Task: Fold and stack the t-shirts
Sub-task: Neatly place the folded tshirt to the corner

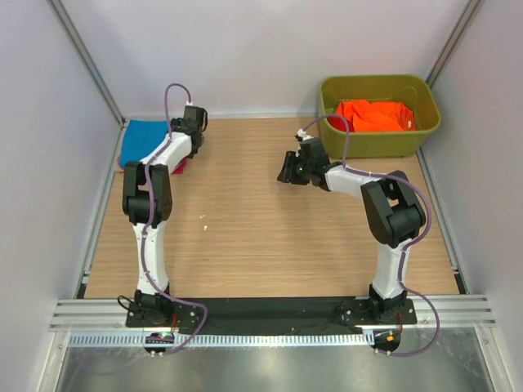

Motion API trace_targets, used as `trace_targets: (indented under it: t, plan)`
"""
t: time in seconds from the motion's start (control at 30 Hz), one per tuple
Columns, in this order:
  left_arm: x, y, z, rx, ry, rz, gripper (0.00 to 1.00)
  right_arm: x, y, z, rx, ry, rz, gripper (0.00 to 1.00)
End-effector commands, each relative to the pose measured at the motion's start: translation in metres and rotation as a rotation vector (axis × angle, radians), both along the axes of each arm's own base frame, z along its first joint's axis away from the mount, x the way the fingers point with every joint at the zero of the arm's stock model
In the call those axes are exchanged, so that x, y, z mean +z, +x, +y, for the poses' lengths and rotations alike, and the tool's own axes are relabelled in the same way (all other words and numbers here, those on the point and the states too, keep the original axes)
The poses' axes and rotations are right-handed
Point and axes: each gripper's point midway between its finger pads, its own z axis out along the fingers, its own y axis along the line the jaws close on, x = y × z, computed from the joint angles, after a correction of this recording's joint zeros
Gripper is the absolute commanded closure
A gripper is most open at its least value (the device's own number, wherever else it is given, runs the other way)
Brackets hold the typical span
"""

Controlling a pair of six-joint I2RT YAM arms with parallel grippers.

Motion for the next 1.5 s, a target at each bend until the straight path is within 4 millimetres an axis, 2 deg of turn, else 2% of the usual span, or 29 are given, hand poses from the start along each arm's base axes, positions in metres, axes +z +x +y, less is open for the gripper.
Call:
trace_targets:
  t: [0.0, 0.03, 0.07, 0.13, 0.17, 0.27, 0.47, 0.6, 0.7, 0.83, 0.97, 1.0, 1.07, 1.1, 1.17, 1.23, 1.27, 1.33, 1.43, 1.47]
  plan:
    - [0.058, 0.008, 0.004, 0.02, 0.018, -0.149, 0.38, 0.029, 0.009, 0.003, -0.006, 0.033, -0.07, 0.54]
    - [0.059, 0.007, 0.004, 0.02, 0.018, -0.149, 0.41, 0.03, 0.01, 0.001, -0.009, 0.032, -0.073, 0.55]
    - [0.06, 0.007, 0.003, 0.013, 0.015, -0.148, 0.48, 0.031, 0.01, 0.002, -0.008, 0.033, -0.076, 0.54]
    - [0.064, 0.007, 0.003, 0.005, 0.018, -0.148, 0.55, 0.031, 0.009, 0.001, -0.012, 0.033, -0.074, 0.54]
    - [0.066, 0.006, 0.004, 0.002, 0.021, -0.147, 0.62, 0.032, 0.01, 0.0, -0.013, 0.033, -0.074, 0.54]
    - [0.069, 0.004, 0.007, 0.004, 0.048, -0.136, 0.67, 0.032, 0.01, 0.001, -0.013, 0.036, -0.076, 0.54]
    - [0.067, 0.003, 0.01, 0.006, 0.069, -0.122, 0.65, 0.032, 0.01, -0.001, -0.014, 0.038, -0.073, 0.54]
    - [0.054, 0.0, 0.007, 0.007, 0.049, -0.096, 0.64, 0.032, 0.01, 0.0, -0.014, 0.04, -0.073, 0.54]
    - [0.042, -0.004, -0.005, -0.023, -0.012, -0.077, 0.63, 0.033, 0.011, 0.0, -0.015, 0.042, -0.075, 0.55]
    - [0.035, -0.01, -0.022, -0.071, -0.095, -0.066, 0.62, 0.032, 0.011, 0.0, -0.016, 0.048, -0.07, 0.54]
    - [0.03, -0.017, -0.044, -0.141, -0.214, -0.052, 0.56, 0.034, 0.012, -0.002, -0.02, 0.051, -0.074, 0.54]
    - [0.038, -0.02, -0.048, -0.151, -0.243, -0.068, 0.55, 0.034, 0.012, -0.002, -0.02, 0.051, -0.074, 0.55]
    - [0.041, -0.023, -0.064, -0.21, -0.333, -0.065, 0.52, 0.035, 0.012, -0.003, -0.022, 0.05, -0.074, 0.54]
    - [0.05, -0.023, -0.07, -0.23, -0.369, -0.084, 0.52, 0.034, 0.01, -0.003, -0.019, 0.049, -0.072, 0.54]
    - [0.057, -0.021, -0.074, -0.23, -0.426, -0.106, 0.52, 0.035, 0.01, -0.003, -0.02, 0.051, -0.074, 0.54]
    - [0.055, -0.019, -0.069, -0.187, -0.462, -0.11, 0.53, 0.036, 0.01, -0.003, -0.02, 0.05, -0.076, 0.55]
    - [0.062, -0.014, -0.066, -0.168, -0.464, -0.128, 0.54, 0.037, 0.01, -0.004, -0.022, 0.051, -0.077, 0.54]
    - [0.047, -0.013, -0.05, -0.088, -0.465, -0.091, 0.58, 0.037, 0.01, -0.004, -0.022, 0.047, -0.08, 0.54]
    - [0.041, -0.01, -0.038, -0.002, -0.544, -0.085, 0.7, 0.037, 0.01, -0.005, -0.025, 0.045, -0.079, 0.54]
    - [0.035, -0.01, -0.036, 0.03, -0.571, -0.083, 0.77, 0.037, 0.01, -0.005, -0.024, 0.043, -0.08, 0.55]
